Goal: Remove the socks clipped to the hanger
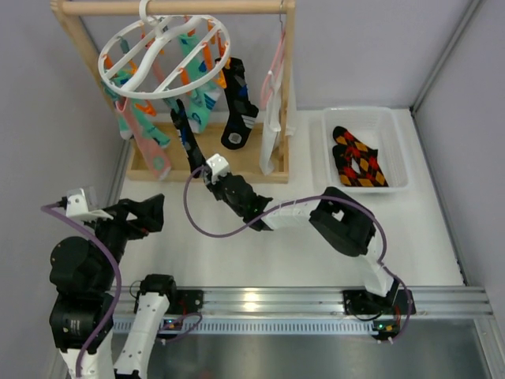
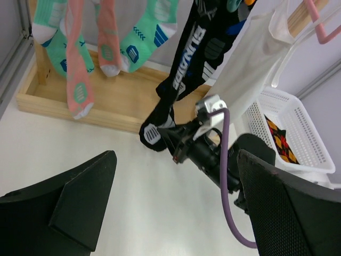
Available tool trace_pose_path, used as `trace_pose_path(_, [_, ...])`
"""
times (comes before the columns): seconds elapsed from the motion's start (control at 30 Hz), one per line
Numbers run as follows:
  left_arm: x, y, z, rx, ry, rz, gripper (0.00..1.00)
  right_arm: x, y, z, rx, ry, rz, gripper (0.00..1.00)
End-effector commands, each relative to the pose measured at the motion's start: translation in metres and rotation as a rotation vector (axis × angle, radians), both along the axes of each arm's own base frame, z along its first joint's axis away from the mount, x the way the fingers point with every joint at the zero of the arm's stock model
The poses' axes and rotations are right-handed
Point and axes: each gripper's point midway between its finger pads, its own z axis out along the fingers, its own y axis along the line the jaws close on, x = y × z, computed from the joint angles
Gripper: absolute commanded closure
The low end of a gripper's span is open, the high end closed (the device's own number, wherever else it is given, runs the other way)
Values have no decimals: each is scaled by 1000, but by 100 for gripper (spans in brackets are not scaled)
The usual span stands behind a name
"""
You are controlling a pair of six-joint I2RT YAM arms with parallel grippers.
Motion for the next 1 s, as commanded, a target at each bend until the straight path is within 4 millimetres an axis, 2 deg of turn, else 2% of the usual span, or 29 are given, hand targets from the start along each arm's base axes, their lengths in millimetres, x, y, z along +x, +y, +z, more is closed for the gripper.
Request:
trace_pose_path(0.0, [3, 0, 35, -39, -46, 7, 2, -37, -9, 101, 274, -58, 84, 100])
trace_pose_path(0.03, [11, -2, 39, -53, -28, 2, 2, -46, -18, 85, 250, -28, 91, 100])
trace_pose_path(0.07, [12, -5, 45, -69, -31, -11, 2, -57, -24, 102, 283, -34, 127, 100])
trace_pose_path(0.1, [18, -9, 54, -83, -26, -25, 2, -65, -33, 87, 252, -15, 139, 100])
trace_pose_path(0.17, [25, -17, 63, -126, -12, -60, 2, -76, -42, 95, 264, -15, 152, 100])
trace_pose_path(0.2, [37, -27, 63, -138, 22, -109, 2, -80, -45, 95, 261, -12, 160, 100])
trace_pose_path(0.23, [38, -31, 73, -156, 15, -133, 2, -84, -48, 86, 236, 7, 169, 100])
trace_pose_path(0.27, [44, -35, 76, -162, 23, -152, 2, -89, -51, 92, 247, 11, 180, 100])
trace_pose_path(0.3, [57, -39, 75, -169, 57, -164, 2, -91, -53, 92, 244, 19, 187, 100])
trace_pose_path(0.33, [60, -41, 86, -168, 45, -178, 2, -95, -56, 88, 233, 30, 198, 100])
trace_pose_path(0.37, [64, -42, 90, -167, 48, -187, 2, -100, -59, 93, 244, 41, 213, 100])
trace_pose_path(0.4, [77, -44, 87, -170, 76, -189, 2, -104, -61, 96, 247, 46, 224, 100])
trace_pose_path(0.47, [82, -48, 99, -167, 66, -216, 2, -113, -66, 94, 228, 71, 253, 100])
trace_pose_path(0.5, [91, -50, 97, -167, 86, -222, 2, -116, -68, 93, 218, 81, 264, 100])
trace_pose_path(0.57, [93, -52, 104, -167, 76, -236, 2, -125, -71, 95, 208, 96, 303, 100])
trace_pose_path(0.63, [99, -53, 105, -162, 83, -243, 2, -133, -75, 89, 197, 114, 330, 100])
trace_pose_path(0.67, [99, -53, 108, -162, 77, -242, 2, -136, -78, 96, 210, 113, 335, 100])
trace_pose_path(0.73, [101, -53, 109, -159, 76, -241, 2, -138, -86, 88, 185, 139, 328, 100])
trace_pose_path(0.77, [102, -53, 108, -159, 80, -242, 2, -139, -92, 94, 197, 133, 326, 100])
trace_pose_path(0.8, [102, -53, 108, -160, 81, -243, 2, -141, -96, 89, 187, 145, 326, 100])
trace_pose_path(0.87, [105, -54, 107, -161, 89, -249, 2, -141, -104, 94, 195, 141, 320, 100])
trace_pose_path(0.97, [113, -58, 105, -160, 99, -271, 2, -140, -114, 90, 171, 146, 316, 100])
